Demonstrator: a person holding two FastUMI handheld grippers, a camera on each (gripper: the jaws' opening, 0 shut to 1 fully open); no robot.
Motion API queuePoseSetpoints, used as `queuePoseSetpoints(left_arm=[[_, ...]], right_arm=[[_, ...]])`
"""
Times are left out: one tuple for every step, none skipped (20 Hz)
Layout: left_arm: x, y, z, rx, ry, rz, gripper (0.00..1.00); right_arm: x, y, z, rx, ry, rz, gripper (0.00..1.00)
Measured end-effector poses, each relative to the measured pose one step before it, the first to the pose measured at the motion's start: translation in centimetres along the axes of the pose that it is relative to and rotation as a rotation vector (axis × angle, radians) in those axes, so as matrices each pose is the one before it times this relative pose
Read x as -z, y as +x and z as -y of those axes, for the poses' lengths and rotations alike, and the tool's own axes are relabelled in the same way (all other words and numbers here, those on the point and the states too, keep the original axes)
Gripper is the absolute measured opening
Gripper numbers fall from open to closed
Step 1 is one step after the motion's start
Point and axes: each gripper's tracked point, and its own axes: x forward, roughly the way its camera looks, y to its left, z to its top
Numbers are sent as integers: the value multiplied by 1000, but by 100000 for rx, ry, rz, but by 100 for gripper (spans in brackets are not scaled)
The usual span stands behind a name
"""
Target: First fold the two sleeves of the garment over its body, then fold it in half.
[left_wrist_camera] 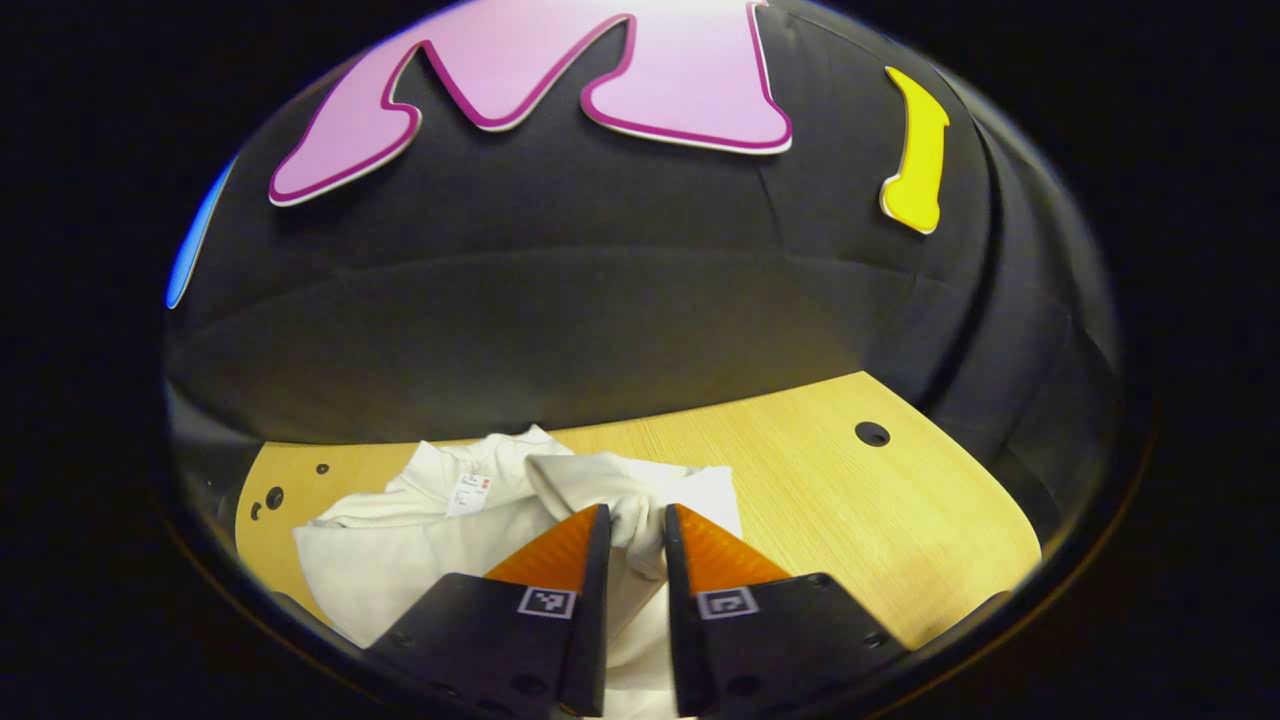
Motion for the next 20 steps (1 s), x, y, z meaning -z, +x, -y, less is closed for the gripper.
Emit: queuePoseSetpoints(left_arm=[[-96,-267,723,3271,-1580,1021,41],[-88,-613,456,2860,-1371,515,50],[318,-851,-289,819,-751,391,67],[128,-879,-769,-976,-106,584,83],[367,-981,-995,-1445,306,26,100],[377,-1180,-1145,-1935,561,-22,100],[714,-1268,-1397,-2117,618,-525,98],[660,-1308,-1493,-2232,378,-346,100],[886,-1433,-1742,-2634,7,-465,100],[1012,-1389,-1747,-2616,-299,-936,100],[1244,-1409,-1809,-2826,-650,-1549,100],[1322,-1308,-1801,-2910,-881,-1732,100],[1603,-1356,-2105,-2720,-1209,-1993,100],[1652,-1045,-1867,-2684,-1417,-2503,100],[1848,-996,-1976,-2841,-1638,-2768,100],[1624,-875,-1759,-2605,-1879,-2680,100],[1542,-685,-1556,-2372,-2216,-2141,100],[1331,-635,-1200,-1677,-2317,-2201,100],[1356,-434,-1072,-1586,-2194,-1873,100],[1288,-446,-995,-1139,-2111,-2113,100]], right_arm=[[208,-23,-82,-295,-303,-326,99],[257,-23,-158,-505,-265,-437,99],[220,62,-327,-664,-293,-642,99],[318,-107,-467,-898,-477,-638,99],[275,26,-486,-1077,-690,-656,99],[316,112,-497,-985,-836,-335,99],[216,43,-491,-1037,-798,-472,99],[406,91,-622,-1041,-590,-477,99],[377,121,-564,-1206,-293,-647,99],[435,104,-662,-1099,-142,-824,99],[387,185,-704,-1140,-22,-741,99],[349,206,-673,-1223,-120,-740,99],[441,254,-738,-1176,-422,-977,99],[306,434,-839,-1223,-737,-920,99],[316,322,-771,-1105,-1269,-899,99],[333,306,-641,-752,-1625,-644,99],[244,370,-538,-525,-1353,-709,99],[460,409,-542,-648,-508,-1098,99],[286,336,-518,-793,188,-1003,99],[392,386,-443,-439,447,-1000,99]])
